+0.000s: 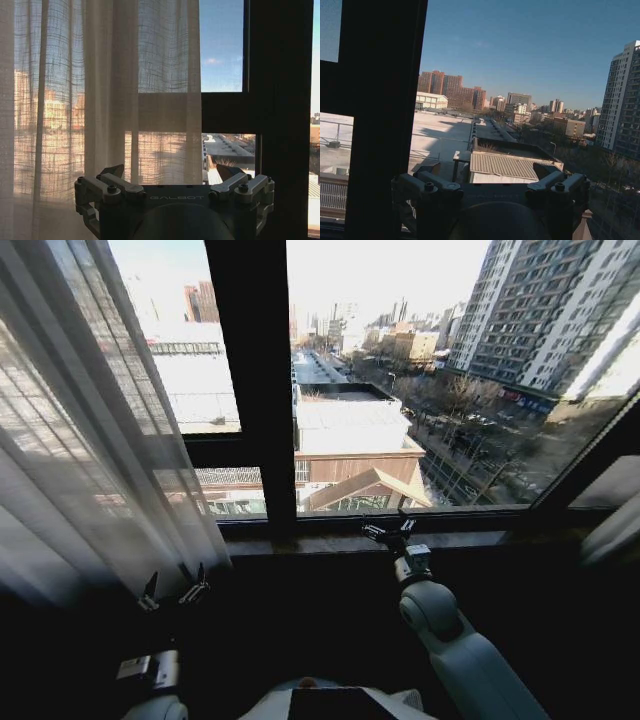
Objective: Open the curtains by pulling them apart, changing their state from closed to fully open.
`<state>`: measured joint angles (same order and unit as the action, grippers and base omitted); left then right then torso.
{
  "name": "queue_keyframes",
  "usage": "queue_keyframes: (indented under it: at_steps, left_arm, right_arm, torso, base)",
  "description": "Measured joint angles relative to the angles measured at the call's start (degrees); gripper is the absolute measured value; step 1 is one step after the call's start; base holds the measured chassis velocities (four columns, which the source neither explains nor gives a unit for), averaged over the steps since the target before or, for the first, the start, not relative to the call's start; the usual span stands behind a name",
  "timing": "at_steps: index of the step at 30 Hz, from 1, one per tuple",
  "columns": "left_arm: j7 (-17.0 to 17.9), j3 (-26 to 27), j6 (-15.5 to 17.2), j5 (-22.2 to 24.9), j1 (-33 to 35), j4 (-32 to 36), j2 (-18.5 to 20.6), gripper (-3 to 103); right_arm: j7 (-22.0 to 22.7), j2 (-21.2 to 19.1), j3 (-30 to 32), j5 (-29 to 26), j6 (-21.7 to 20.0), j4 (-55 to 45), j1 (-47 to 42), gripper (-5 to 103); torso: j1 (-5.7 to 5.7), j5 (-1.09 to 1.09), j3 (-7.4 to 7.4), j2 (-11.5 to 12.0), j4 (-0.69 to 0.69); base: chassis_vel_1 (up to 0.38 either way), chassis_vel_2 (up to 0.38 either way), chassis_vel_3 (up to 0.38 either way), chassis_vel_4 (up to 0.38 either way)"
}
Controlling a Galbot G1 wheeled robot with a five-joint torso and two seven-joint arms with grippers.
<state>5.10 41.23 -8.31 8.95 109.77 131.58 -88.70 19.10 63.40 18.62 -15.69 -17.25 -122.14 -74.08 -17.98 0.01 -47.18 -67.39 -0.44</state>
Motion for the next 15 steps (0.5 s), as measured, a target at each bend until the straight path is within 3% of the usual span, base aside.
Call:
queue_keyframes:
  at_steps: [5, 10, 15]
  left_arm:
    - [0.0, 0.1, 0.2, -0.3, -0.9, -0.8, 0.1, 100]
    - [-0.5, -0.1, 1.0, -0.8, -1.4, -0.9, 0.4, 100]
    - [-1.0, 0.4, 5.9, -0.4, -7.3, -2.1, 2.7, 100]
  right_arm:
    - [-0.6, 0.0, -0.2, -0.1, 0.9, 0.3, 0.1, 100]
    - [-0.6, 0.0, -0.2, -0.1, 1.0, 0.6, 0.3, 100]
    - [-0.6, 0.0, 0.3, -0.1, 1.1, 1.5, 0.5, 100]
  torso:
    - [-0.01, 0.01, 0.0, 0.0, 0.02]
    - [-0.01, -0.04, 0.0, 0.0, 0.02]
    - [0.0, 0.06, -0.01, 0.0, -0.01]
  base:
    - [0.335, 0.301, -0.314, -0.312]
    - [0.117, 0.119, -0.131, -0.136]
    - [-0.004, -0.009, 0.006, -0.006]
